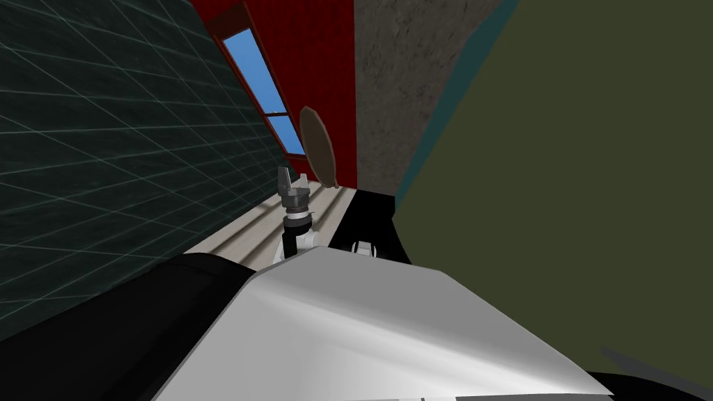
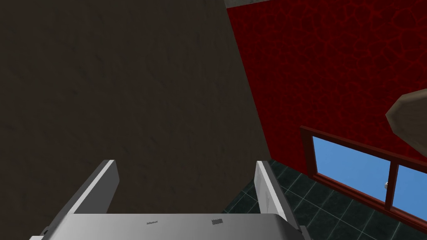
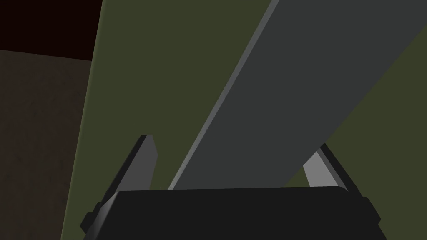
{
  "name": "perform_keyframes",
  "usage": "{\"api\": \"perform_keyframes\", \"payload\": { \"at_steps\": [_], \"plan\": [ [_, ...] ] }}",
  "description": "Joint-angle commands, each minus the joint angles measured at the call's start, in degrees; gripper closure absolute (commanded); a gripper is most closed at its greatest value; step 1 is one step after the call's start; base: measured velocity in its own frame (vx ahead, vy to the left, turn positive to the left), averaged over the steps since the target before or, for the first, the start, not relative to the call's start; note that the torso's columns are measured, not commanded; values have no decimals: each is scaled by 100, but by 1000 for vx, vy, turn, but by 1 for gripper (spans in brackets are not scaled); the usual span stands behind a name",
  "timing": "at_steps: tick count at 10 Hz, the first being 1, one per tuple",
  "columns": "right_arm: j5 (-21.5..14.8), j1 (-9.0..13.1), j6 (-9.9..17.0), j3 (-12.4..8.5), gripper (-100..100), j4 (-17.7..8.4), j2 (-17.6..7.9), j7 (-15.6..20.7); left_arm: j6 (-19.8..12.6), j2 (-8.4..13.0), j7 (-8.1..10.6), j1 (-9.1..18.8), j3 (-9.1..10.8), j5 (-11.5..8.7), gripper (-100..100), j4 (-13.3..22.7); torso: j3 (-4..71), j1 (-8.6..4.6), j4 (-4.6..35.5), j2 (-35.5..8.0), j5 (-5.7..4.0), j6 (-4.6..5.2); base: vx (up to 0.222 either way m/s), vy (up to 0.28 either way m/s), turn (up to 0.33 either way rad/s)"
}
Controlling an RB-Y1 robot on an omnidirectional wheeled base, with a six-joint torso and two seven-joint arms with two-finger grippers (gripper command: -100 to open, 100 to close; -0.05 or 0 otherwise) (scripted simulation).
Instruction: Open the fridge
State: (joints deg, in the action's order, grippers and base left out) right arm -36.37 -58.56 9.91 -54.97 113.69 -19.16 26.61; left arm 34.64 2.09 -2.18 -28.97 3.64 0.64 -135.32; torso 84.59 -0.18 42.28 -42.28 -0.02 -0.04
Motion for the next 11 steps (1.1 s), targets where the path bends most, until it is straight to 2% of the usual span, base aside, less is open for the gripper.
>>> {"api": "perform_keyframes", "payload": {
  "at_steps": [1, 4, 5, 6, 11],
  "plan": [
    [221, -323, 33, -110, -100, 91, -140, -143, 0, 0, 0, 0, 0, 0, 0, 0, -3, 26, 1, -1, 6, 3, 31, -14, -6],
    [453, -678, 79, -212, -100, 219, -260, -287, 0, -1, 0, 0, -1, 0, 0, 0, 1, 37, -1, 2, 12, -1, 28, 5, -8],
    [392, -582, 70, -184, -100, 170, -231, -247, 0, -1, 0, 0, -1, 0, 0, 0, 2, 32, -2, 4, 10, -1, 10, 2, -8],
    [400, -593, 71, -188, 0, 170, -229, -257, 0, -1, 0, 0, -1, 0, 0, 0, 1, 25, -1, 2, 8, -3, 0, 0, 0],
    [400, -594, 74, -186, 0, 165, -225, -257, 0, -1, 0, 0, -1, 0, 0, 0, -2, 17, 0, 0, 2, 3, 0, 0, 0]
  ]
}}
